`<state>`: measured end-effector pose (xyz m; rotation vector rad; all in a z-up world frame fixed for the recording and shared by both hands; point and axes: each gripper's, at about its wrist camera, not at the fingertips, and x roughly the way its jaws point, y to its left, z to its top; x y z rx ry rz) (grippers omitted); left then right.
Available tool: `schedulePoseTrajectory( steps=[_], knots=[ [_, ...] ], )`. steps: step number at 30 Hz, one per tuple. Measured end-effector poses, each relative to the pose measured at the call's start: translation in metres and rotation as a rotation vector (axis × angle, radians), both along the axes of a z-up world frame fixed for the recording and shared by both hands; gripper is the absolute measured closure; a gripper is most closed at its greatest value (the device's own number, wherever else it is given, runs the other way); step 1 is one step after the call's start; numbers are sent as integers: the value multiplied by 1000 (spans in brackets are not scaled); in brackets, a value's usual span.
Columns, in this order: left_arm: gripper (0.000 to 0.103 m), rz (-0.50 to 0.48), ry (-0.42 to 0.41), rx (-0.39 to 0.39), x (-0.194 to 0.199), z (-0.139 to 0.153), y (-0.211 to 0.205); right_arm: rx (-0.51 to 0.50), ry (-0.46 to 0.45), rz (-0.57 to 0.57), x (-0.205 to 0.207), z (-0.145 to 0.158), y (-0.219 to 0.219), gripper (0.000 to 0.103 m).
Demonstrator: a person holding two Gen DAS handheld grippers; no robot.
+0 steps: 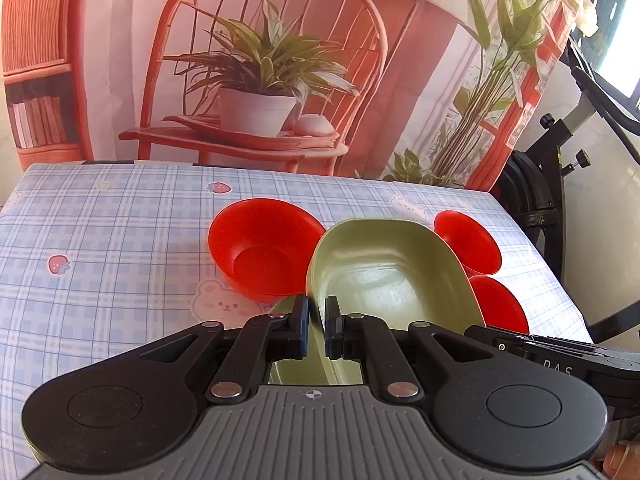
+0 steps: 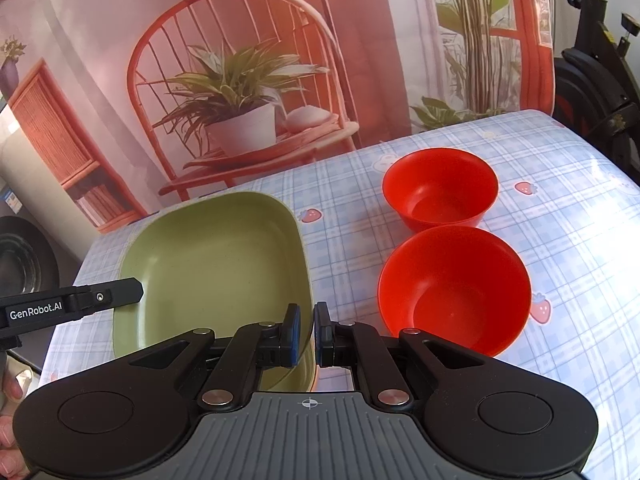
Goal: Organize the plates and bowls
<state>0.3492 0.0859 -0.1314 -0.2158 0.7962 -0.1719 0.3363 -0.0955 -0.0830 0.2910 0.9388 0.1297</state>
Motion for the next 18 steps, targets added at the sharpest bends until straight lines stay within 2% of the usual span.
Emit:
schedulePoseTrajectory(
  steps=[11,18],
  knots=[
    [94,57,46,-30,-12,-25,10,-11,24,35,-1,-13,9,96],
    [94,60,59,-16,-11,-35,9,-17,46,33,0,-23,11,96]
  ],
)
